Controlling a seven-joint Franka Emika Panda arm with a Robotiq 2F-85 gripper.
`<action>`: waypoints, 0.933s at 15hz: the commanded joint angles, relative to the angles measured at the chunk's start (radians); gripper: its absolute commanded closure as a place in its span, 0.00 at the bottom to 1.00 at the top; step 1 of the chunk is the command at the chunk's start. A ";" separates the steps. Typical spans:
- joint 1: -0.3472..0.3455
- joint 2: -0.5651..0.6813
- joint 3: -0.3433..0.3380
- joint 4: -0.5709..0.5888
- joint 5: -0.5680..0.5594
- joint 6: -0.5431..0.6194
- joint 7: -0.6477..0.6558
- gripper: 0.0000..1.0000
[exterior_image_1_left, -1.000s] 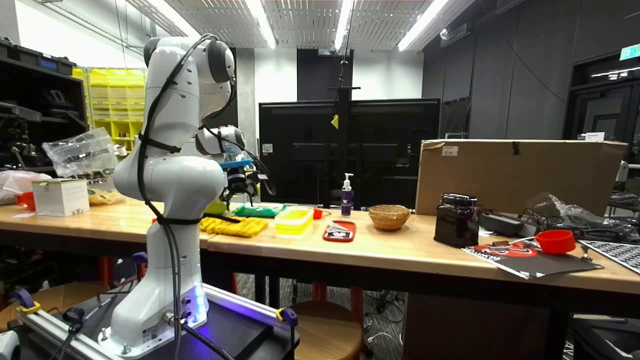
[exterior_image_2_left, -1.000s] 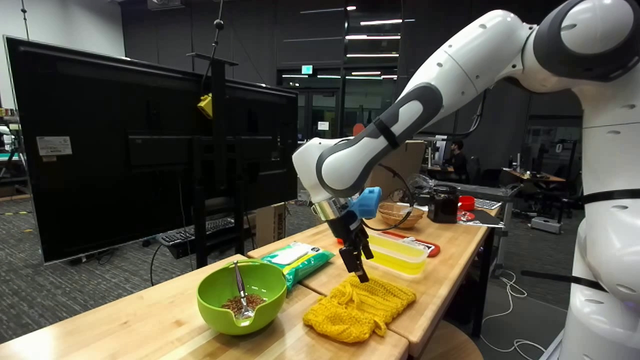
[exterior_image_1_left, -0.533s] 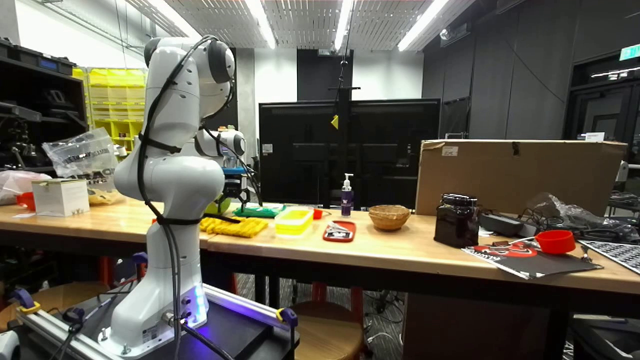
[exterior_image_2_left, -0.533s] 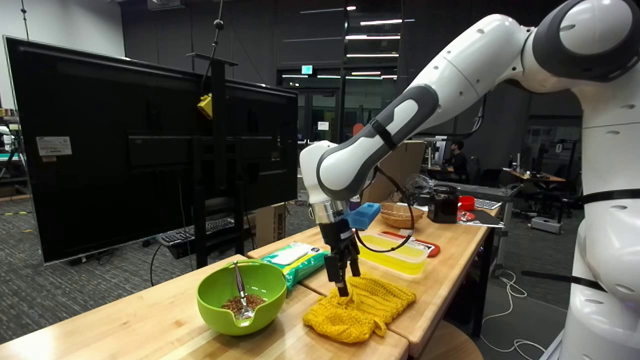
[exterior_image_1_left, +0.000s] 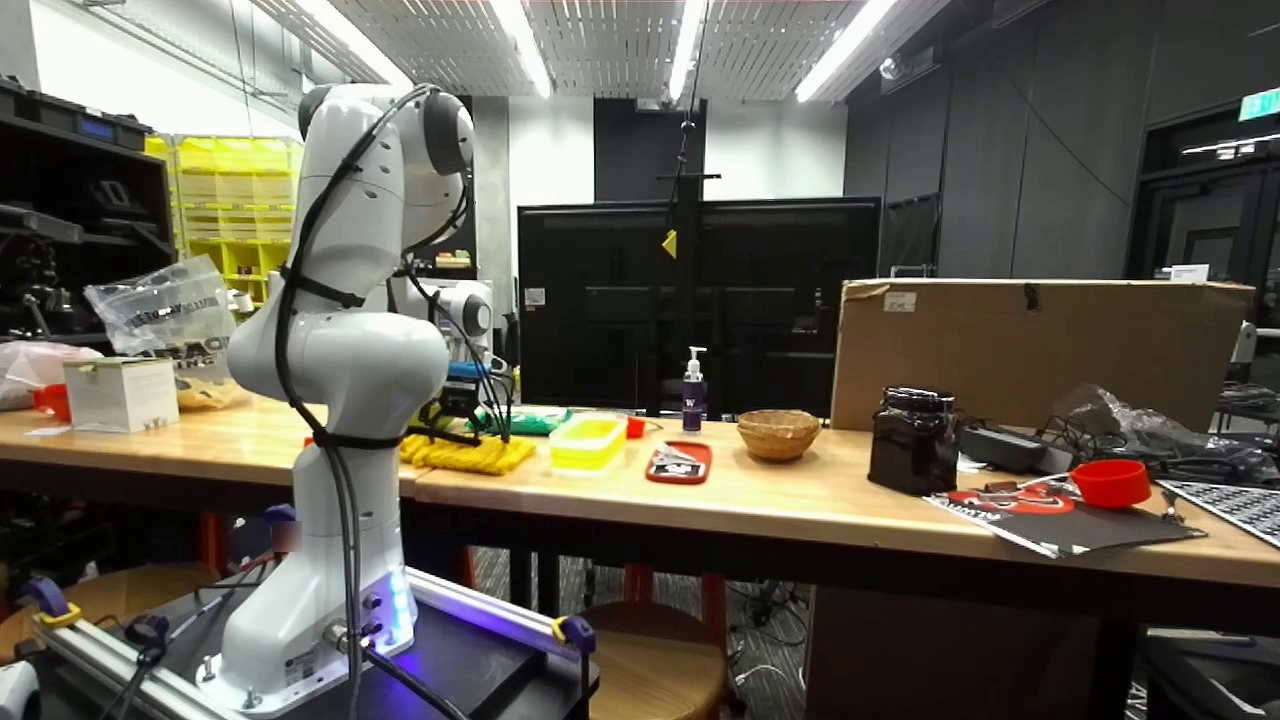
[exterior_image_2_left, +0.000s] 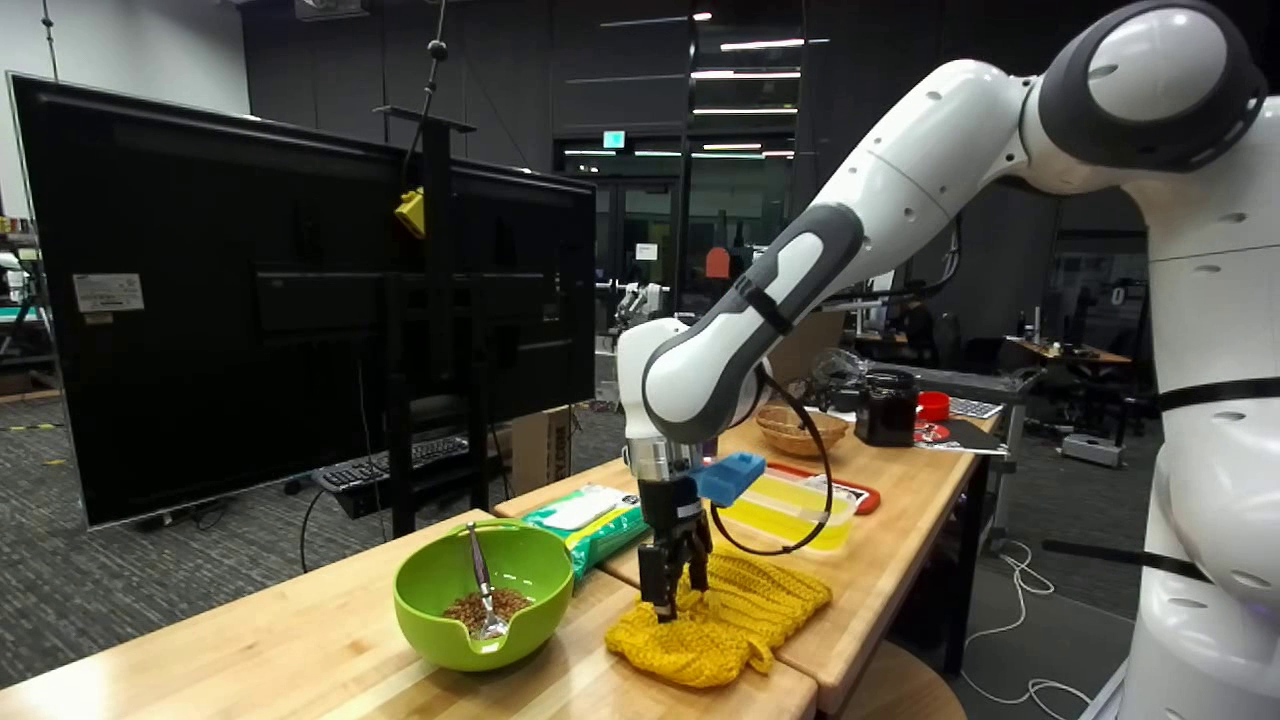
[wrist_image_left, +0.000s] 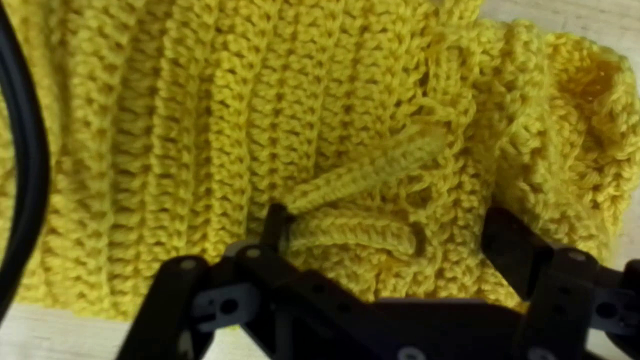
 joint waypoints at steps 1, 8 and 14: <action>-0.018 0.018 0.012 -0.022 0.045 0.056 -0.037 0.00; 0.020 -0.036 0.017 0.030 -0.064 -0.081 0.048 0.00; 0.046 -0.059 0.054 0.084 -0.049 -0.201 0.067 0.39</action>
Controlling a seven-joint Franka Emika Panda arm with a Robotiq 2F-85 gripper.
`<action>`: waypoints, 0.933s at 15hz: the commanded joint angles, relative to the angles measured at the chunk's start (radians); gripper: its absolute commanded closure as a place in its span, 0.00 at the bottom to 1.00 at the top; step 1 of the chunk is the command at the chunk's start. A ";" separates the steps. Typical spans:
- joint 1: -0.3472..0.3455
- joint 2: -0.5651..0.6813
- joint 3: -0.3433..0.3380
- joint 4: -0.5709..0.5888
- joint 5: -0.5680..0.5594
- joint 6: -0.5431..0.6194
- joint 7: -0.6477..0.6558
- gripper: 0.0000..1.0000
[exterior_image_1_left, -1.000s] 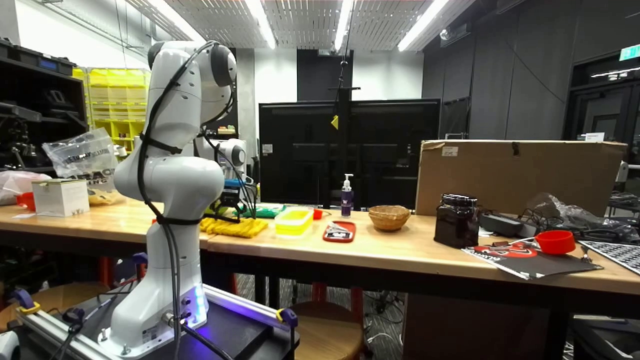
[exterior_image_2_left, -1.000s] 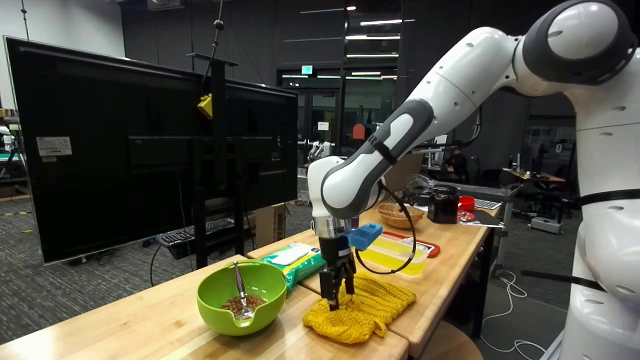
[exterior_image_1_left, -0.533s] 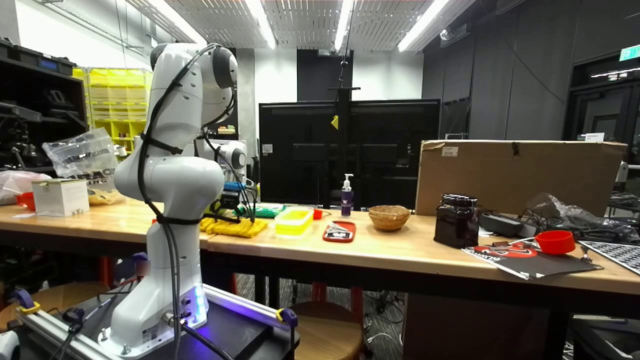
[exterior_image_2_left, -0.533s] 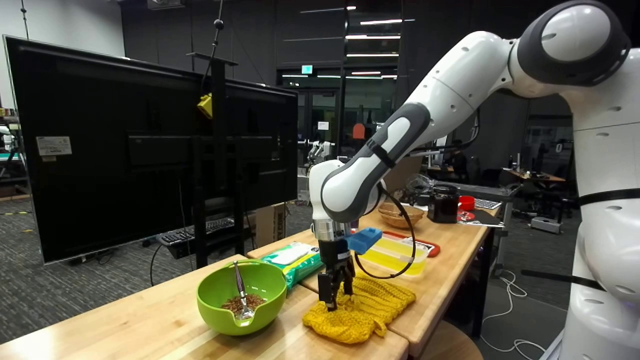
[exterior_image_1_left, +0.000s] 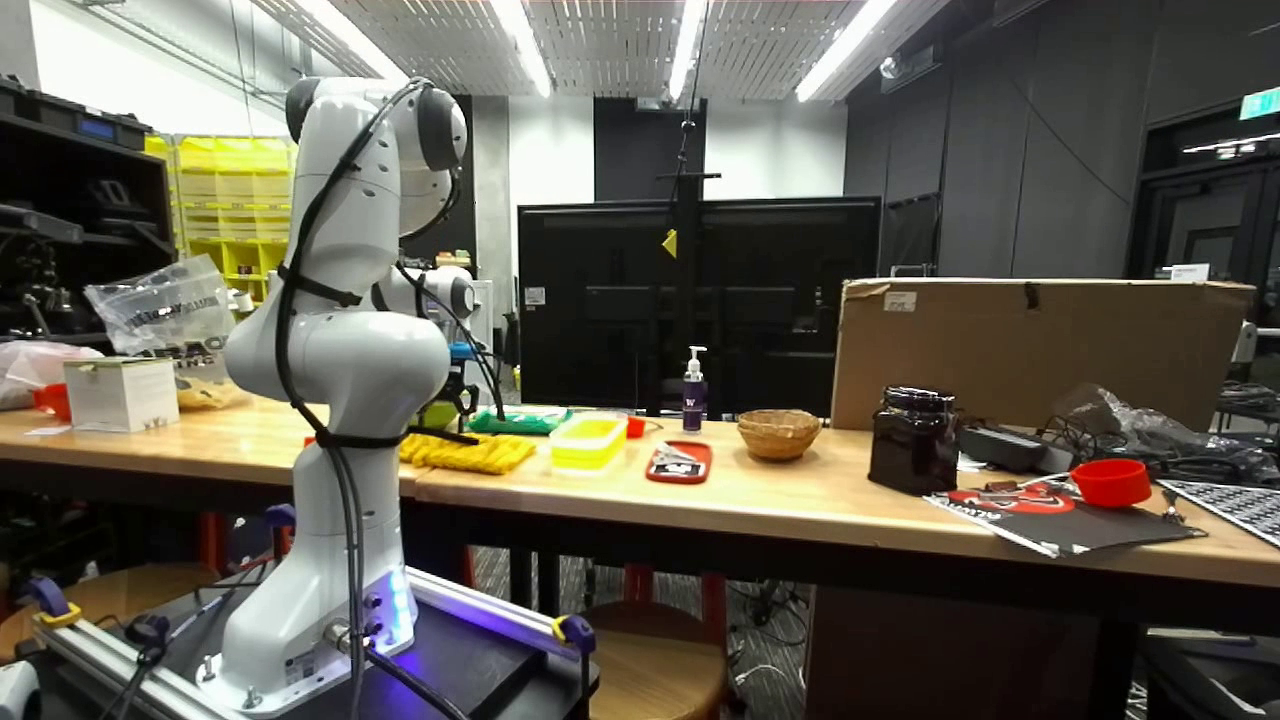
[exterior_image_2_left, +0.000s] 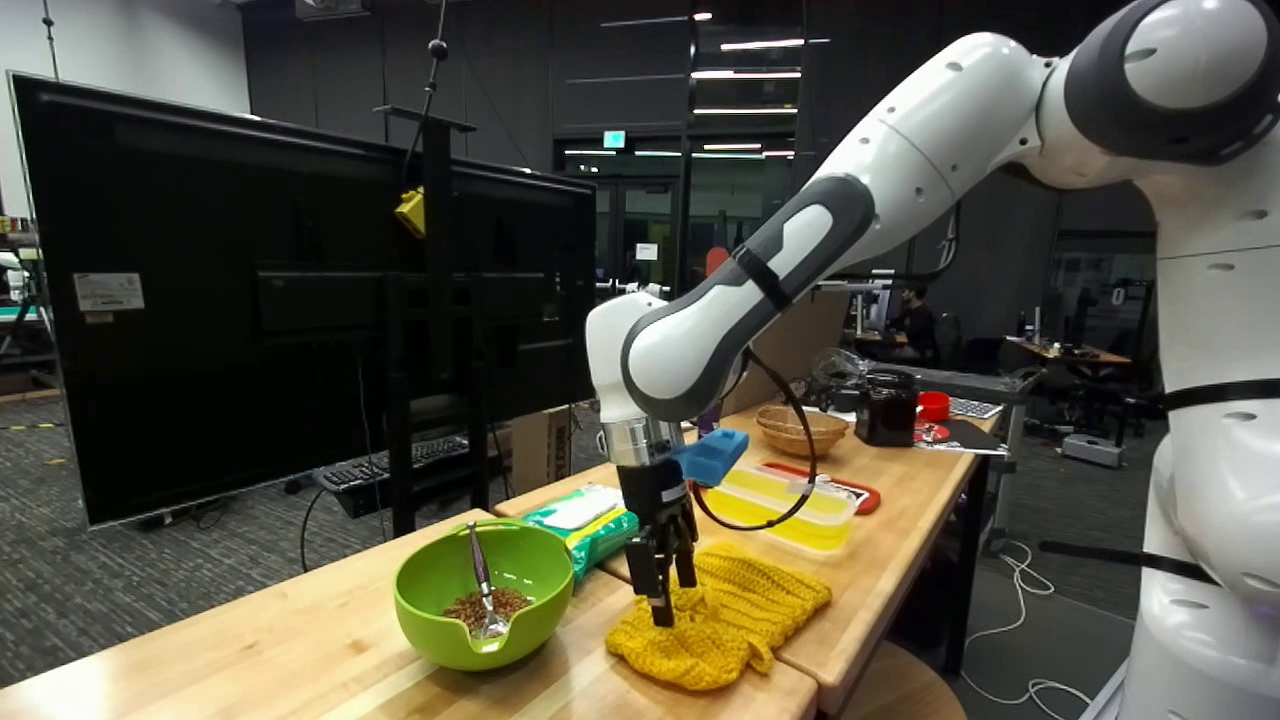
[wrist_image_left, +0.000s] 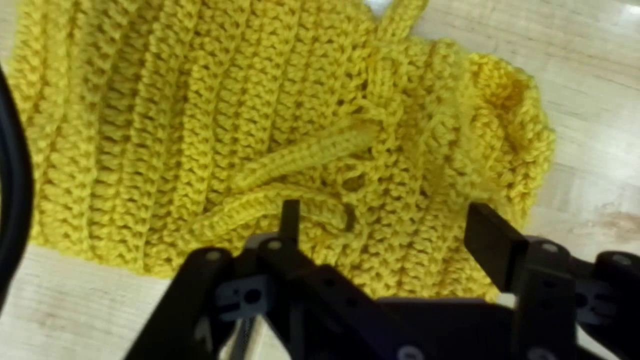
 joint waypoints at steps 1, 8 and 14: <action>0.013 -0.034 0.020 0.018 0.015 -0.079 0.027 0.48; 0.040 -0.023 0.041 0.034 0.000 -0.110 0.075 0.99; 0.046 -0.003 0.046 0.033 -0.001 -0.085 0.063 1.00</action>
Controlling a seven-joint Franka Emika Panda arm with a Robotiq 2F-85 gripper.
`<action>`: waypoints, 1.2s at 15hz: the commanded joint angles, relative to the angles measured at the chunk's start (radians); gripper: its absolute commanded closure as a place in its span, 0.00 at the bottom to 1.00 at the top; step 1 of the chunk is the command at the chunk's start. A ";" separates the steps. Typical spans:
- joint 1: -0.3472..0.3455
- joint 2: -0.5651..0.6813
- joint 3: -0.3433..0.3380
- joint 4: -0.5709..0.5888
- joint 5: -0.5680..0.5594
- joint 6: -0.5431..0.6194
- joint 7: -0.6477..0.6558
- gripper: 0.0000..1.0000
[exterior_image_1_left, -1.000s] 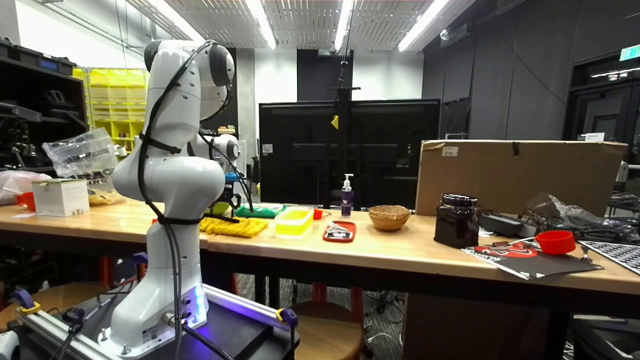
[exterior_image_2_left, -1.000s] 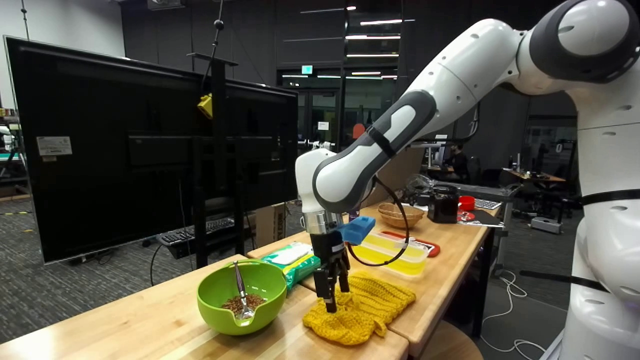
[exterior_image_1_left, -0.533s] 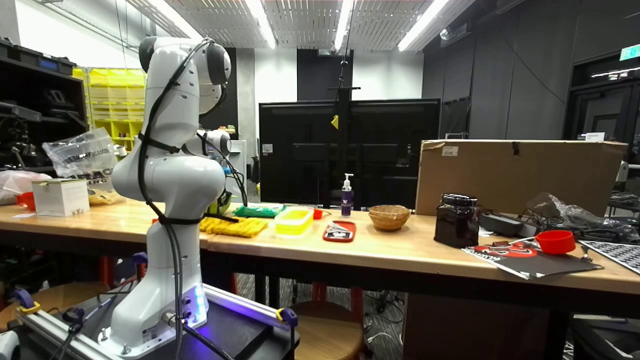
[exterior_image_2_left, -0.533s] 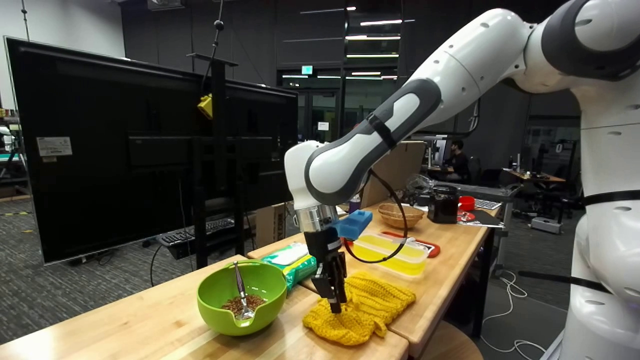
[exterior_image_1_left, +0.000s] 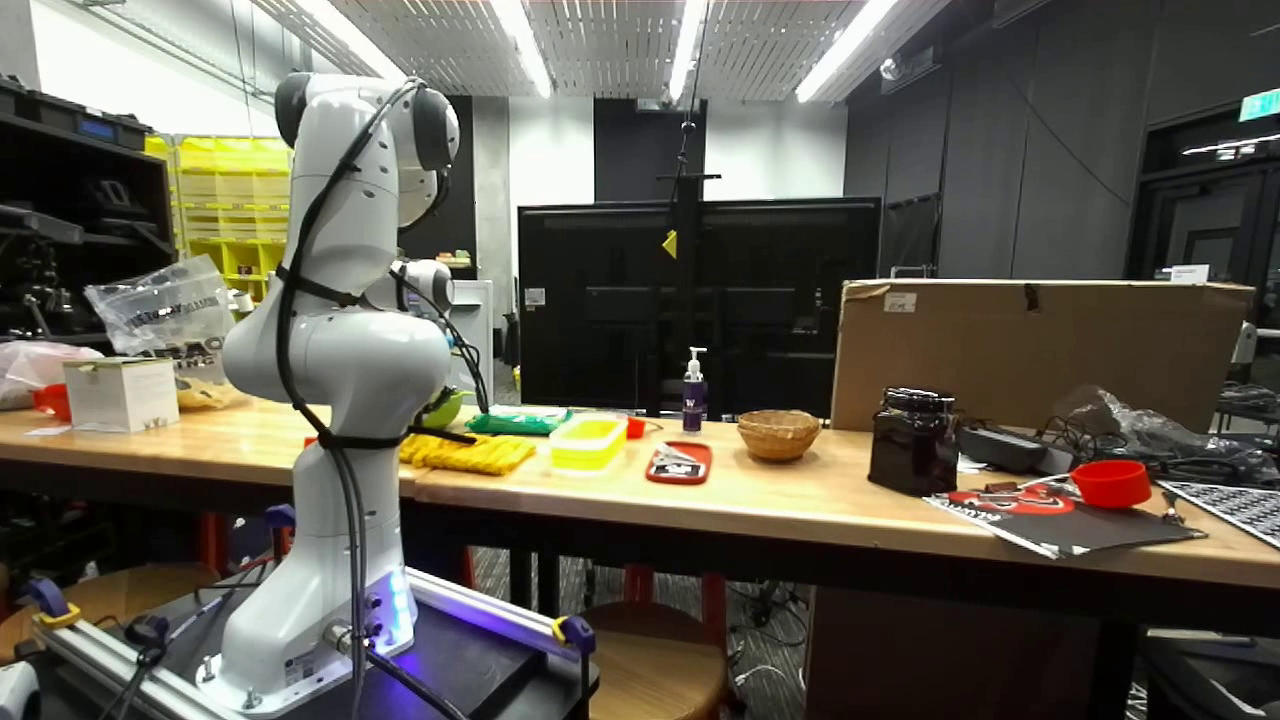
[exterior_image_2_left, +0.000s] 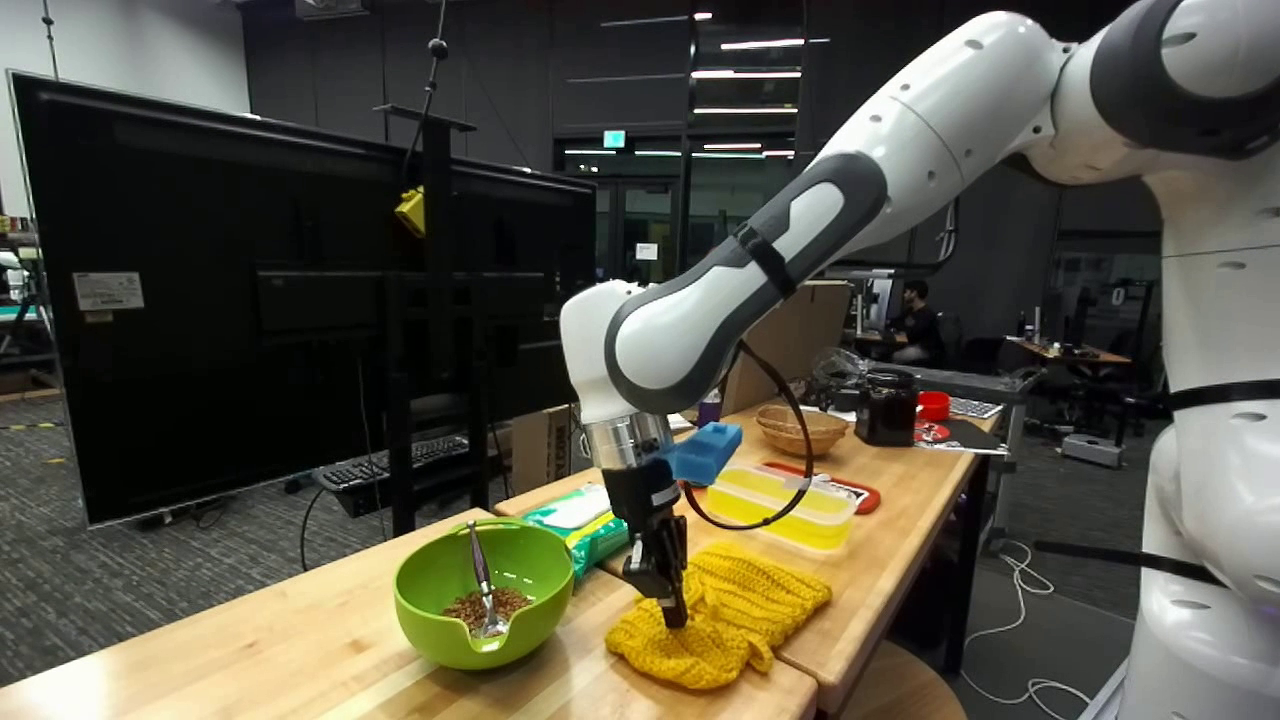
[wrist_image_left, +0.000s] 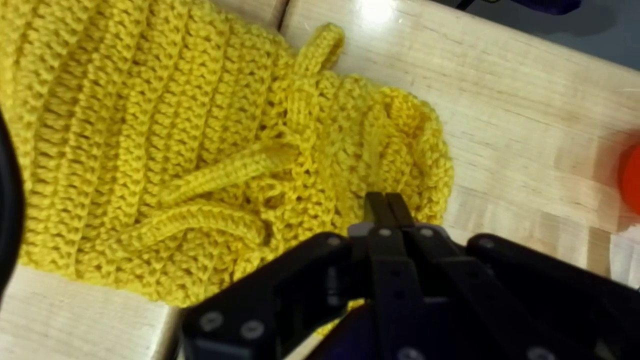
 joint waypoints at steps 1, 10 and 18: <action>0.002 0.015 0.004 -0.001 0.000 0.018 0.001 1.00; 0.001 0.088 0.006 -0.041 0.021 0.162 -0.014 1.00; 0.014 0.044 -0.003 -0.007 -0.052 0.079 0.027 1.00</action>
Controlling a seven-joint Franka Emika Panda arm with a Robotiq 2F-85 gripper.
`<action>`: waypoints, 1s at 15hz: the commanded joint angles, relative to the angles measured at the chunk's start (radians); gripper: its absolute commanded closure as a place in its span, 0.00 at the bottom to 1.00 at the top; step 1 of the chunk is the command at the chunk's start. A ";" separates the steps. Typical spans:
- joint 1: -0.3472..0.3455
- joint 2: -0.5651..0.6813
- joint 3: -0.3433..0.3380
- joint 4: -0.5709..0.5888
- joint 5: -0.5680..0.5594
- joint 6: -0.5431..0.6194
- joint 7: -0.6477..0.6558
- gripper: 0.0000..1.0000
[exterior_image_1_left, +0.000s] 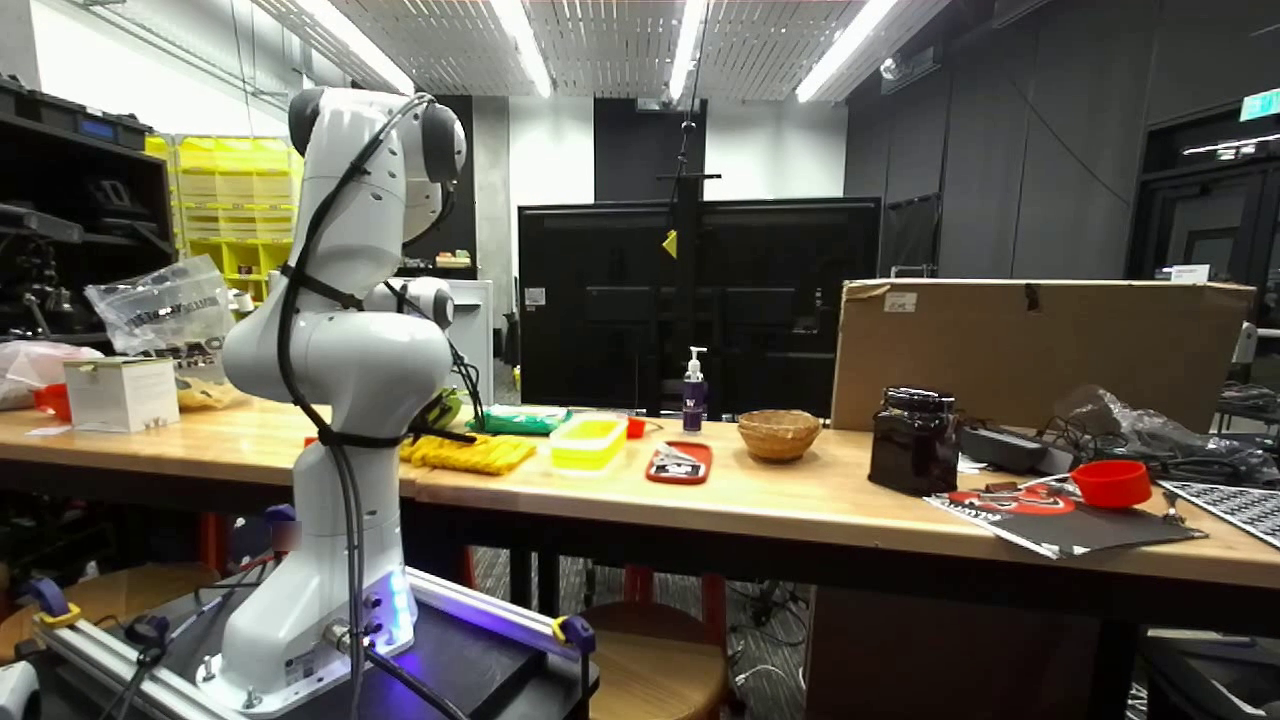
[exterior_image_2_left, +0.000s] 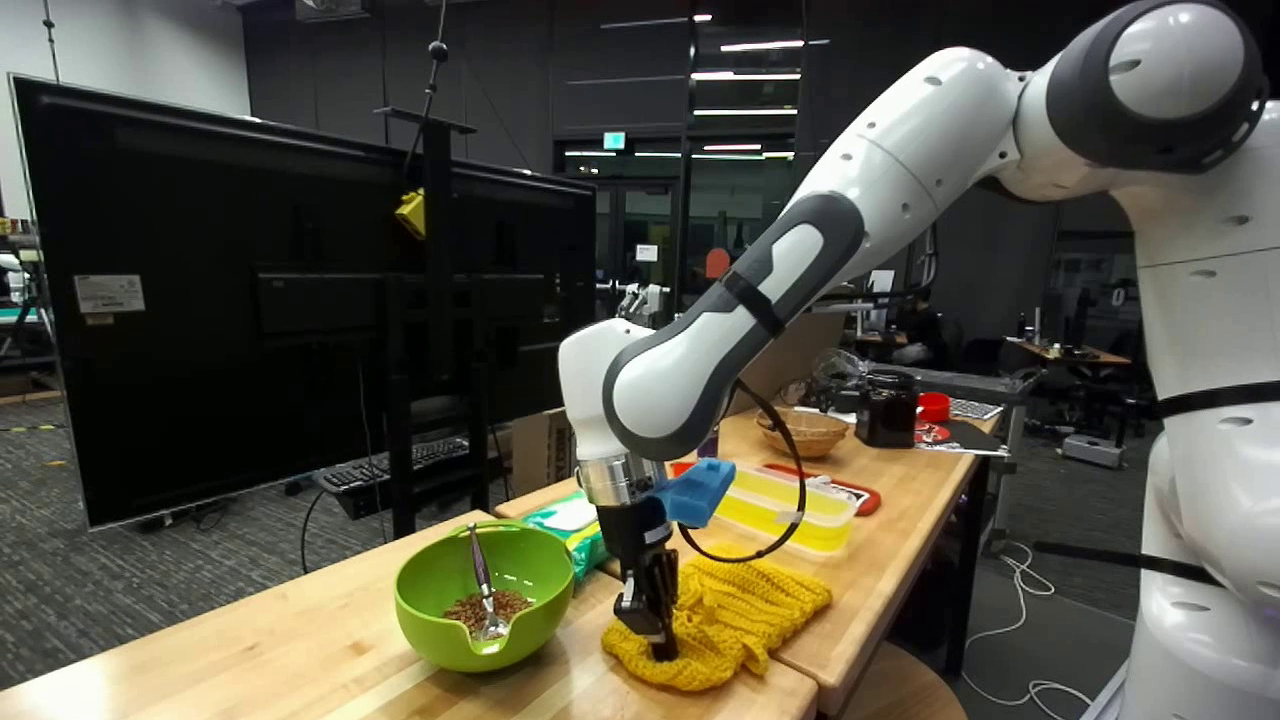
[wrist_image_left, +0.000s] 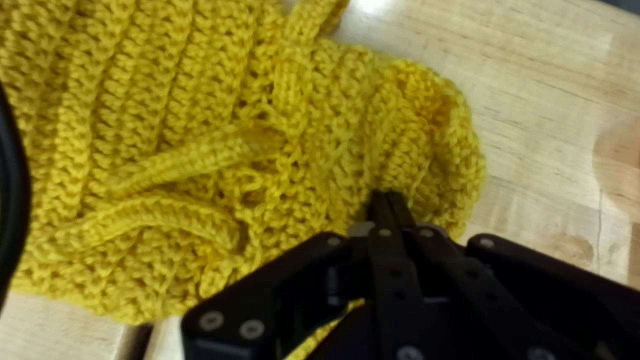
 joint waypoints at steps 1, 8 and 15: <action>0.009 -0.041 -0.003 0.017 -0.044 -0.058 0.031 1.00; -0.009 -0.084 -0.016 0.025 -0.063 -0.119 0.042 1.00; -0.020 -0.073 -0.011 -0.054 0.010 -0.024 0.034 1.00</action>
